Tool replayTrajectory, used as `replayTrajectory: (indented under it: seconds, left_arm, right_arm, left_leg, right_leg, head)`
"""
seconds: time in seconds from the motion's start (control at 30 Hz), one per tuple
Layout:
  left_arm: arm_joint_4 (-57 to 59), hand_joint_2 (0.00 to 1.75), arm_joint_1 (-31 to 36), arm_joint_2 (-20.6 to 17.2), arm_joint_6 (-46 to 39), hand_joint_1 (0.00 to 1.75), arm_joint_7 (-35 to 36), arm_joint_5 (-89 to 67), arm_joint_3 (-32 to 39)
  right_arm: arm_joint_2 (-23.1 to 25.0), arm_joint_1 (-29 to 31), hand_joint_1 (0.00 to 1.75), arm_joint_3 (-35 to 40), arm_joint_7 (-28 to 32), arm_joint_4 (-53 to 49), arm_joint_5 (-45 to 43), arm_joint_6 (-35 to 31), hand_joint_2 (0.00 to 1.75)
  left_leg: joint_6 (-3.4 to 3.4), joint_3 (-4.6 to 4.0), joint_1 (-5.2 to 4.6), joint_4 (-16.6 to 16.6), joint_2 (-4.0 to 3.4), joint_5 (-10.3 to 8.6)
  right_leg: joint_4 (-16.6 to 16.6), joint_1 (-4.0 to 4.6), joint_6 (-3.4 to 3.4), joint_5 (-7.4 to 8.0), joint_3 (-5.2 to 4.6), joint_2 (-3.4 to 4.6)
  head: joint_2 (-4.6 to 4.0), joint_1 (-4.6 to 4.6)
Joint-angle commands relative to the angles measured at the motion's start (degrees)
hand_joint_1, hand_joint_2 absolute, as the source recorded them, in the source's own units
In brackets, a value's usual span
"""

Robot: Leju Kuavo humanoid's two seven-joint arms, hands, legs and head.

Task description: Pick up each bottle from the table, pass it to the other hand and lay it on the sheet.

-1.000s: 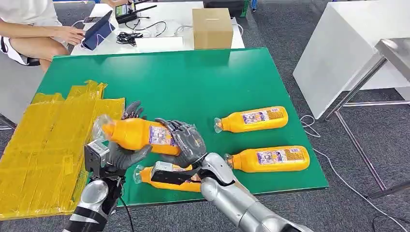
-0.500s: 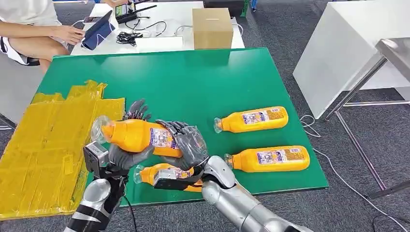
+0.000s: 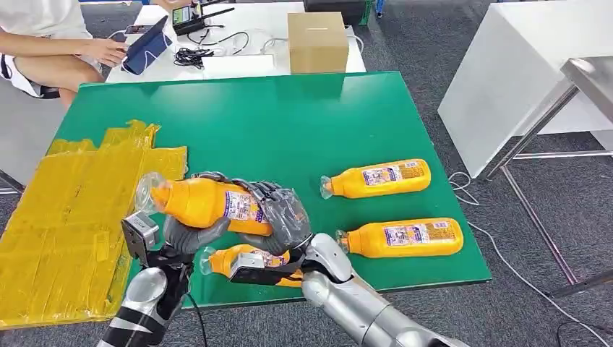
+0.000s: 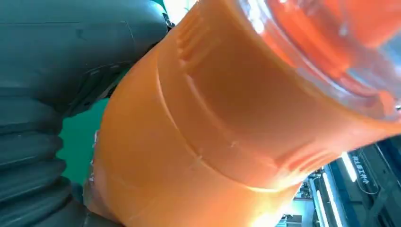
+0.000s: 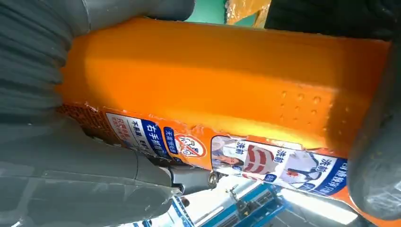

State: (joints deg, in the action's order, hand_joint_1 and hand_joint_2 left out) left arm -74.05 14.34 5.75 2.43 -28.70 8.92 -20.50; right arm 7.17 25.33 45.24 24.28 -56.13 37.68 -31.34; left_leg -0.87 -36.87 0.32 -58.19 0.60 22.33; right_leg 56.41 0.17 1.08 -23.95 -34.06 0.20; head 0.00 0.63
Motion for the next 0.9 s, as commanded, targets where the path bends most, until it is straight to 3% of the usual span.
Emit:
replayTrajectory:
  seconds: [0.03,0.2,0.23,0.27,0.47,0.6,0.77,0.87,0.9]
  left_arm:
    - [2.4,1.75,2.9,-1.1,-1.3,1.75,0.8,0.0,0.9]
    - [3.3,1.75,3.4,-1.1,-2.7,1.75,1.4,-1.0,0.4]
    - [3.4,1.75,3.4,-1.1,-3.1,1.75,1.4,-1.2,0.5]
    - [3.4,1.75,3.4,-1.1,-3.5,1.75,1.3,-1.3,0.6]
    - [2.4,1.75,3.8,-1.9,-6.7,1.75,1.2,-3.3,2.5]
    - [2.6,1.75,4.0,-2.0,-8.5,1.75,1.0,-4.8,2.7]
    - [6.1,1.75,6.5,-2.7,-22.1,1.75,0.0,-19.0,2.0]
    - [13.4,1.75,11.7,-5.1,-42.0,1.75,2.7,-43.6,2.3]
    - [14.4,1.75,12.5,-5.2,-41.3,1.75,2.5,-43.7,3.1]
  right_arm:
    - [-2.1,0.7,1.75,2.0,0.1,-2.1,-0.1,0.2,1.75]
    - [-2.2,0.0,1.73,0.1,-0.3,-3.7,-1.0,0.0,1.75]
    - [-2.2,-0.3,1.13,-0.6,-0.2,-4.5,-1.6,-0.2,1.75]
    - [-2.3,-0.6,0.05,-1.0,-0.1,-5.2,-1.9,-0.4,1.75]
    - [-4.6,-3.6,0.0,-4.2,-0.9,-16.6,-5.0,0.6,1.75]
    - [-5.0,-4.2,0.0,-4.6,-1.2,-18.5,-5.2,1.0,1.75]
    - [-6.4,-8.5,0.0,-8.5,-1.4,-27.6,-5.9,-1.0,1.75]
    - [-6.8,-10.6,0.0,-11.9,-1.8,-34.1,-6.3,-1.2,1.75]
    - [-6.9,-10.7,0.0,-12.2,-1.8,-34.9,-6.2,-0.9,1.75]
  left_leg:
    - [0.03,0.19,-0.01,0.0,-0.02,0.08]
    - [0.04,0.22,-0.01,0.0,0.0,0.09]
    - [0.03,0.15,-0.03,0.0,0.01,0.05]
    - [0.04,0.24,-0.02,0.0,0.0,0.09]
    - [0.02,0.08,-0.02,0.0,-0.01,0.03]
    - [0.02,0.25,-0.04,0.0,0.01,0.12]
    - [0.02,0.12,0.0,0.0,0.18,0.03]
    - [0.03,0.14,-0.02,0.0,0.14,0.05]
    - [0.02,0.07,-0.02,0.0,0.13,0.01]
  right_leg:
    - [0.0,-0.01,0.02,-0.08,0.19,-0.04]
    - [0.0,0.0,0.02,-0.1,0.23,-0.06]
    - [0.0,-0.02,0.02,-0.07,0.15,-0.06]
    - [0.0,-0.02,0.02,-0.11,0.24,-0.07]
    - [0.0,-0.01,0.02,-0.06,0.06,-0.06]
    - [0.0,-0.03,0.04,-0.13,0.23,-0.06]
    - [0.0,-0.01,0.03,-0.11,0.16,-0.25]
    - [0.0,-0.02,0.02,-0.1,0.16,-0.17]
    - [0.0,-0.02,0.01,-0.07,0.09,-0.16]
  head:
    - [0.0,0.02]
    - [0.0,0.02]
    - [0.0,0.0]
    - [0.0,0.02]
    - [0.0,0.02]
    - [0.0,0.02]
    - [0.0,0.02]
    - [0.0,0.0]
    - [0.0,0.02]
